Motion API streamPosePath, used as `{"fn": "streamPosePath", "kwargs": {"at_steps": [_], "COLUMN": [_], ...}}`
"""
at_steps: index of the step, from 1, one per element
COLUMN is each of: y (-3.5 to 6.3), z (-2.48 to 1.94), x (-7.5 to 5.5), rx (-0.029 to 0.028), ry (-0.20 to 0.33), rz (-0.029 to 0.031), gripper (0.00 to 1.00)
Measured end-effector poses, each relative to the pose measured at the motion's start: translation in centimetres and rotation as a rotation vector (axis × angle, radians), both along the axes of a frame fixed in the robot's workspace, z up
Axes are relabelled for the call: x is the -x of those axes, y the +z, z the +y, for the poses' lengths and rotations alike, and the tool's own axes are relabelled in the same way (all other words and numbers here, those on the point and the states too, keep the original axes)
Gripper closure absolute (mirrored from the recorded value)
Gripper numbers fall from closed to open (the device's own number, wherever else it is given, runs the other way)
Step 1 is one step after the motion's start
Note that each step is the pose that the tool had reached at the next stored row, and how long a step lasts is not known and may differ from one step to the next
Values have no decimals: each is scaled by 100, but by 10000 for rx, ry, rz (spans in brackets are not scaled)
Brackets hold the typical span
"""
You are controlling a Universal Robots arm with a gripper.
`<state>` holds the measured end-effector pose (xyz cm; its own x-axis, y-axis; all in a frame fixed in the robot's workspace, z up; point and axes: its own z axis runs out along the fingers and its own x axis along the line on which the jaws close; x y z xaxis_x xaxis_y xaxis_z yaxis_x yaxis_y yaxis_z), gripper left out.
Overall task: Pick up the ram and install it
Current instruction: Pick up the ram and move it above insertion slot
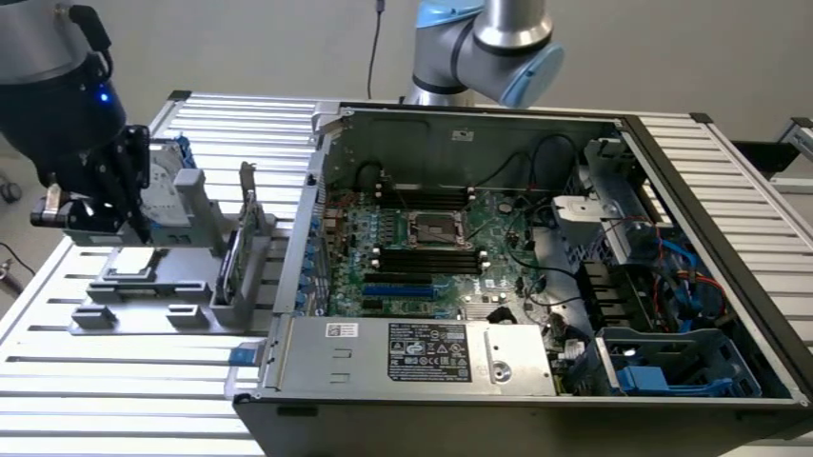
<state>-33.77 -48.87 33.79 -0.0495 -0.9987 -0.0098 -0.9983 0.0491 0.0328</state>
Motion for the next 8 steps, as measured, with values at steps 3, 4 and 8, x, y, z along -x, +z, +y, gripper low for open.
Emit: {"fn": "streamPosePath", "kwargs": {"at_steps": [3, 4, 8], "y": [139, 184, 366], "z": [3, 4, 10], "x": [-108, -142, -277], "rx": [0, 1, 1], "ry": [1, 1, 0], "rz": [0, 1, 1], "gripper": [86, 86, 86]}}
